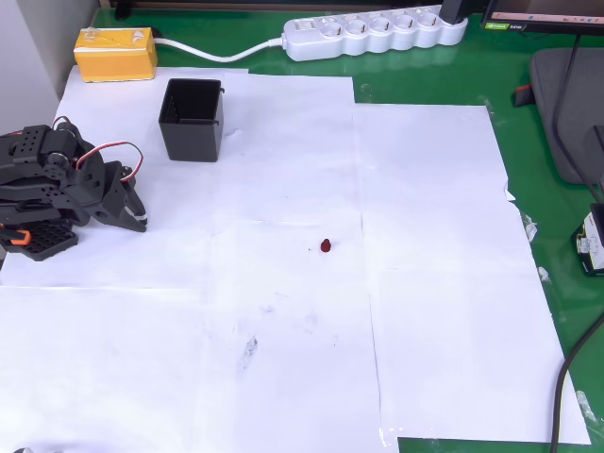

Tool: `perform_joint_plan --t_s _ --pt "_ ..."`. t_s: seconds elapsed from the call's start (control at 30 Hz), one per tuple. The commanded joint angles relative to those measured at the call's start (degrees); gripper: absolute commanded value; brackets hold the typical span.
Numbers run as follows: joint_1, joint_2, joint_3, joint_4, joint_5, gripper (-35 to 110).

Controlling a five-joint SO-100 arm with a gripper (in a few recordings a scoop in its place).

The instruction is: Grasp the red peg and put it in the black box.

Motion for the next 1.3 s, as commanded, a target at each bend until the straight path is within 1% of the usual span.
perform_joint_plan --t_s 0.0,0.13,0.2,0.27,0.47,0.53,0.57,0.6,0.63,0.7,0.77,0.83,0.93,1.03,1.13,1.27 --pt "-0.1 -5.4 -4.6 5.2 0.4 1" --pt "-0.1 -5.4 -4.6 5.2 0.4 1" --pt "0.4 -5.4 -4.6 4.7 1.9 1" --pt "0.3 -5.4 -4.6 4.7 0.8 7" --pt "-0.8 -5.4 -4.6 4.4 1.7 7" --pt "-0.5 -5.4 -4.6 4.7 -0.4 7" --pt "-0.7 -5.3 -4.6 4.3 -6.6 7" --pt "-0.6 -5.2 -4.6 2.1 -17.1 7" --pt "-0.7 -5.2 -4.6 -1.5 -18.5 5" --pt "-0.7 -0.2 -4.6 -11.7 -16.9 0" --pt "-1.6 5.1 -4.6 -21.4 -14.2 0" --pt "-2.3 10.3 -4.6 -29.7 -13.9 0" --pt "-2.3 22.9 -4.6 -49.7 -8.5 0" --pt "-1.5 35.2 -4.1 -65.2 -7.0 0" --pt "-0.6 49.3 -3.9 -84.2 -6.1 0" --pt "-0.1 65.1 -3.8 -102.1 -4.4 0"
